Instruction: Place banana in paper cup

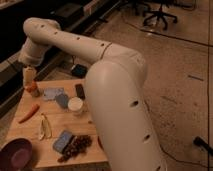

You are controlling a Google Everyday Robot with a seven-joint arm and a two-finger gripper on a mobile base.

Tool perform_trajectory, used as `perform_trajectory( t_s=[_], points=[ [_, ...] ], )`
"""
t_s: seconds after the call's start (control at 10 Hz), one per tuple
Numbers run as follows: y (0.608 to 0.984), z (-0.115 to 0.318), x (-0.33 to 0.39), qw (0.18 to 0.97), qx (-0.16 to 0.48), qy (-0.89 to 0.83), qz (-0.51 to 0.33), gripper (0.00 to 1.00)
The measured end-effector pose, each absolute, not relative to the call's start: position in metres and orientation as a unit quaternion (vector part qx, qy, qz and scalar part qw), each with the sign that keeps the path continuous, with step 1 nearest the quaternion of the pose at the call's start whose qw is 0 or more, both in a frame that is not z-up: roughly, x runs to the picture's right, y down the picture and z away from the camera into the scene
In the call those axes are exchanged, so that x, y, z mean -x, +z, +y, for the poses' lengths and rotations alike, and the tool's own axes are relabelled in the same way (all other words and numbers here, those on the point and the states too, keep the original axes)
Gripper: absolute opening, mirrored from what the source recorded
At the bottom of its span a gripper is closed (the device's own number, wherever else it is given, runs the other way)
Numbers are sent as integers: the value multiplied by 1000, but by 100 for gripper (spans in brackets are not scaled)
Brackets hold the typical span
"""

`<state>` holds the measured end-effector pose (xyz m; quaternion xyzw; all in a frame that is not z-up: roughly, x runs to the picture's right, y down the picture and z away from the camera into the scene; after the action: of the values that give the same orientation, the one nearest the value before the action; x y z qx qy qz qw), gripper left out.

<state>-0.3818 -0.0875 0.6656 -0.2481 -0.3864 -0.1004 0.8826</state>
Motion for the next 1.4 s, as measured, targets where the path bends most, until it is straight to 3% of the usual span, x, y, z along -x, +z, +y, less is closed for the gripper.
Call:
perform_trajectory(
  t_s=[0.3,0.5,0.9,1.4],
  points=[
    [672,-78,390,889,290,-108,-337,80],
    [665,-43,386,898,319,-125,-277,80],
    [655,26,385,892,354,-124,-253,80],
    [715,87,350,900,393,-38,-182,80]
  ],
)
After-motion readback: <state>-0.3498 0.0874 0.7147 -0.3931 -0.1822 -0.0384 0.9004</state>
